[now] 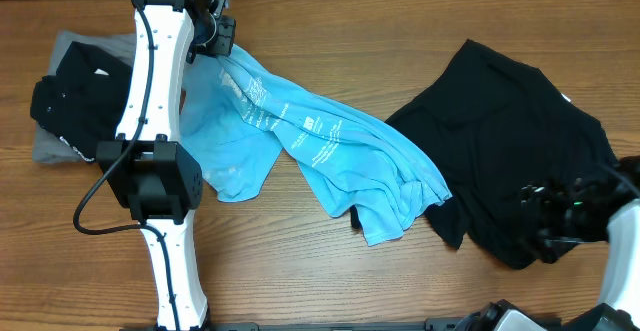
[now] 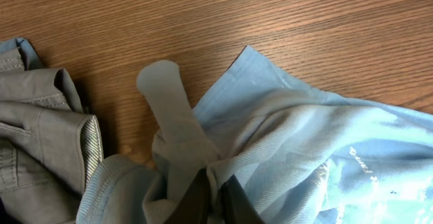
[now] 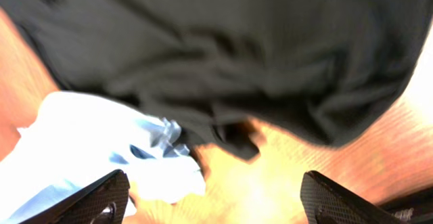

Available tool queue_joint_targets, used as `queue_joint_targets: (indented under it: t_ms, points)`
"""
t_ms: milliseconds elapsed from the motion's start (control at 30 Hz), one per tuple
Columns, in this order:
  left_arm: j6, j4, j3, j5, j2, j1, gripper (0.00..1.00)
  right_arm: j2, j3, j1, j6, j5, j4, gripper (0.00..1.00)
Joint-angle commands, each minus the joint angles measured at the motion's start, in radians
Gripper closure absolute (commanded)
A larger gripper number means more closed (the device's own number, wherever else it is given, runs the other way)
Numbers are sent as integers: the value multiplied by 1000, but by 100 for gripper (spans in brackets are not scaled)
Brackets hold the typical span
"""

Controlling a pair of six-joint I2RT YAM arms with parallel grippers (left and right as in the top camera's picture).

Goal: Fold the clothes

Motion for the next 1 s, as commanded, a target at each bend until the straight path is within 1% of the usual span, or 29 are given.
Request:
queue_joint_targets:
  t_ms: [0,67,133,167,200,300,333,367,400,467,567,600,667,733,800,867,900,933,967]
  points:
    - [-2,-1,25,5,-16,-2,93,3,-147,134,156,8,96,15]
    - [-2,-1,25,5,-16,-2,92,3,-205,187,217,9,167,14]
    - [-2,-1,25,5,-16,-2,92,4,-271,233,330,8,270,14]
    - [-2,-2,25,5,-16,-2,92,4,-293,248,355,8,310,15]
    - [-2,-2,25,5,-16,-2,92,5,-318,261,386,9,349,17]
    - [-2,-2,25,5,-16,-2,92,8,-358,269,420,24,408,21]
    - [-2,-1,25,5,-16,-2,91,10,-373,269,431,32,431,25]
    - [-2,-1,25,4,-16,-2,91,10,-394,269,438,35,464,36]
    - [-2,-1,25,4,-16,-2,91,10,-406,269,438,35,481,43]
    - [-1,-2,25,4,-16,-2,91,10,-422,269,422,89,492,75]
    - [5,-2,25,4,-16,-2,90,10,-389,238,392,188,458,94]
    - [5,-2,25,4,-16,-2,90,10,-372,221,392,219,437,96]
    - [5,-4,25,3,-16,-2,90,10,-323,164,389,292,388,96]
    - [5,-6,25,-2,-16,-1,89,10,-251,70,373,385,335,96]
    - [5,-6,25,-17,-16,1,88,10,-154,-60,329,494,301,96]
    - [5,-6,25,-24,-16,4,88,10,-89,-145,327,555,281,96]
    - [5,-6,25,-24,-16,7,87,10,-36,-218,315,587,277,96]
    - [5,-6,25,-24,-16,10,87,10,-1,-266,308,599,277,96]
    - [5,-6,25,-24,-16,15,87,14,67,-362,316,579,268,96]
